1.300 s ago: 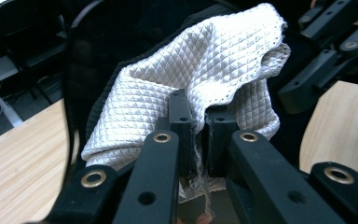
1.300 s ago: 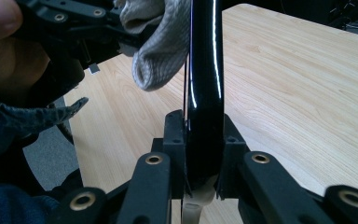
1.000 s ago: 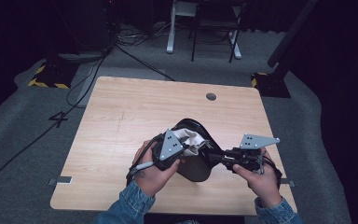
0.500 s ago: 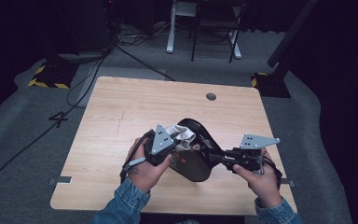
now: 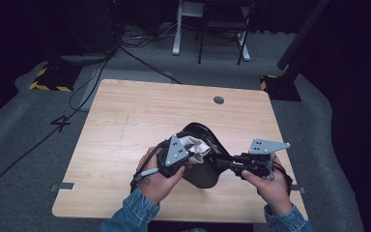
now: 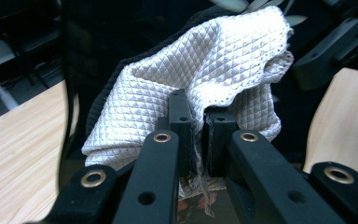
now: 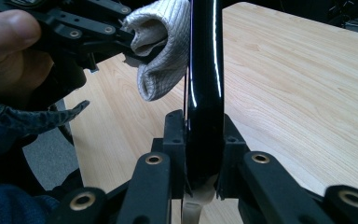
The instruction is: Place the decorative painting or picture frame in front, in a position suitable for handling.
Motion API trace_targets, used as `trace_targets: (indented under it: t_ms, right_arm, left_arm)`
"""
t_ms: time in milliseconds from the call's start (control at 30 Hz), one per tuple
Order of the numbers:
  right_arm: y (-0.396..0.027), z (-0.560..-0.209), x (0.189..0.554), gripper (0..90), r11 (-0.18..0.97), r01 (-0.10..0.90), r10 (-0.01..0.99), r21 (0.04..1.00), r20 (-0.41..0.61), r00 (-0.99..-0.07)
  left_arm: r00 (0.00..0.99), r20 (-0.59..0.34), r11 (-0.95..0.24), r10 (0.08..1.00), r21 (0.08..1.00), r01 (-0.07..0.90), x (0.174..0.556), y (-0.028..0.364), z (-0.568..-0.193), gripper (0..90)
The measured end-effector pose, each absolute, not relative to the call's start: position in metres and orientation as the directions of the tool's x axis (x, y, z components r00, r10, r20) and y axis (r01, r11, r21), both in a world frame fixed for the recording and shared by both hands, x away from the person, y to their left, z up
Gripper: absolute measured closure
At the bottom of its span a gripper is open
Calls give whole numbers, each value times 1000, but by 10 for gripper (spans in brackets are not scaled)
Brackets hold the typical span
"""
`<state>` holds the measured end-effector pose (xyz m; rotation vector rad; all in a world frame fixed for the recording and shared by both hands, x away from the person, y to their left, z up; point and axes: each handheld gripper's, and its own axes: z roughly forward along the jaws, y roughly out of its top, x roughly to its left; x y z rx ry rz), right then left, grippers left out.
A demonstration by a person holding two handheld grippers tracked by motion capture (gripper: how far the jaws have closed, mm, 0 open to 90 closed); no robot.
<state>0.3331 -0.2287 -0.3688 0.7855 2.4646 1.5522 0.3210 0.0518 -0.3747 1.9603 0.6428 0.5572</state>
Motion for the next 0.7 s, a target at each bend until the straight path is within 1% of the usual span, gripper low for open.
trace_targets:
  t_ms: [300, 433, 467, 600, 700]
  right_arm:
    - [-230, -369, 334, 788, 336, 364, 487, 869, 171, -856]
    - [-231, -368, 334, 788, 335, 366, 489, 868, 172, -855]
    - [-231, -368, 335, 788, 335, 367, 489, 868, 173, -855]
    - [-231, -369, 335, 789, 333, 368, 487, 868, 176, -855]
    - [-231, -369, 335, 788, 331, 370, 489, 868, 178, -854]
  left_arm:
    - [717, 92, -382, 691, 889, 254, 332, 71, -383, 845]
    - [714, 86, -376, 695, 890, 259, 333, 73, -384, 846]
    - [714, 98, -385, 694, 888, 252, 332, 72, -384, 846]
    - [745, 78, -390, 662, 885, 254, 328, 63, -387, 846]
    - [767, 103, -428, 633, 872, 236, 322, 51, -391, 846]
